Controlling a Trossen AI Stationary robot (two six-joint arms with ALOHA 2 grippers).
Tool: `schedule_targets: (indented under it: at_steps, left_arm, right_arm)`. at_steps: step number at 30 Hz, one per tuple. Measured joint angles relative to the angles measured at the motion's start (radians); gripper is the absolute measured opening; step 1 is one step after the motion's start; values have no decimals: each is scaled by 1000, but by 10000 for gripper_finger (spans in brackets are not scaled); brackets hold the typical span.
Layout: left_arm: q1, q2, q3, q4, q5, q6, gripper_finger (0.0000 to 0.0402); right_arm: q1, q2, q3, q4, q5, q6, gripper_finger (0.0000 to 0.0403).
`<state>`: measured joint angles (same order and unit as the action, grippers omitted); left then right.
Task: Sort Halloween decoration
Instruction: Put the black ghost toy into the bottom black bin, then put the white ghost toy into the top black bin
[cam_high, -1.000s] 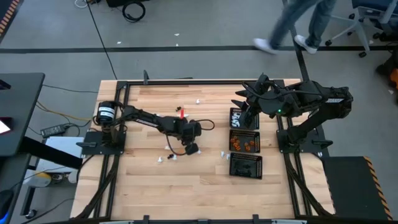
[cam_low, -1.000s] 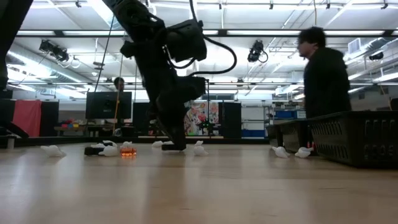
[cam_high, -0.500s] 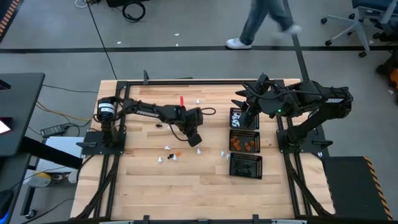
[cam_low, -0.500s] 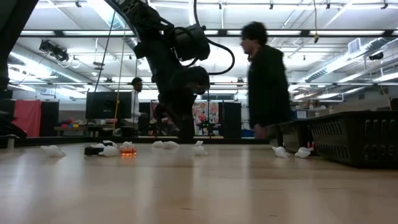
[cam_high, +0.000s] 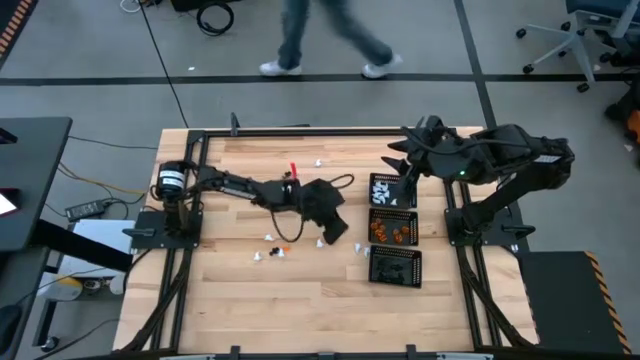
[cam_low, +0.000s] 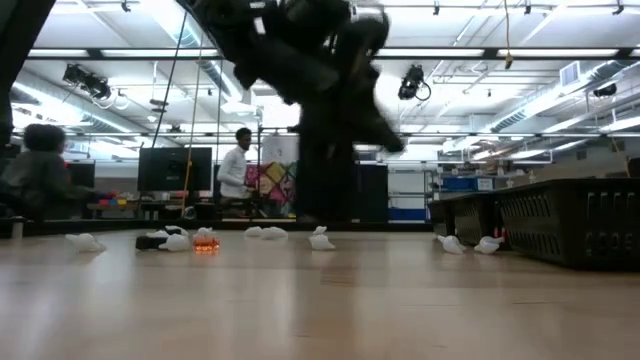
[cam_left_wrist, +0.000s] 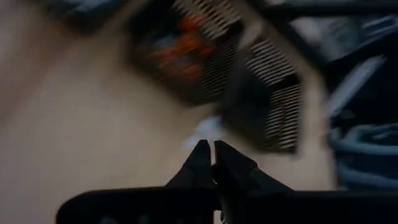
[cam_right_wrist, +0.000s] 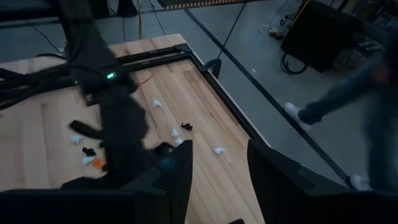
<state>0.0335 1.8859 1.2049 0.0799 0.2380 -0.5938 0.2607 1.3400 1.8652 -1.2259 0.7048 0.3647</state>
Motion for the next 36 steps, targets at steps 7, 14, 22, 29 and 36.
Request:
schedule_targets:
  at_steps: [7,14,22,29,36]
  left_arm:
    - [-104,141,146,123,-68,-61,3]
    - [-133,383,490,113,-80,-55,3]
    - [-140,534,750,-41,-61,23,14]
    - [-144,533,752,-82,-29,57,71]
    - [-145,455,751,-320,38,205,91]
  right_arm:
    - [8,-23,0,28,-9,10,158]
    - [60,-23,1,58,-22,24,158]
    - [122,-26,1,56,-17,72,158]
    - [159,-26,1,49,32,86,158]
    - [181,-26,1,30,67,89,158]
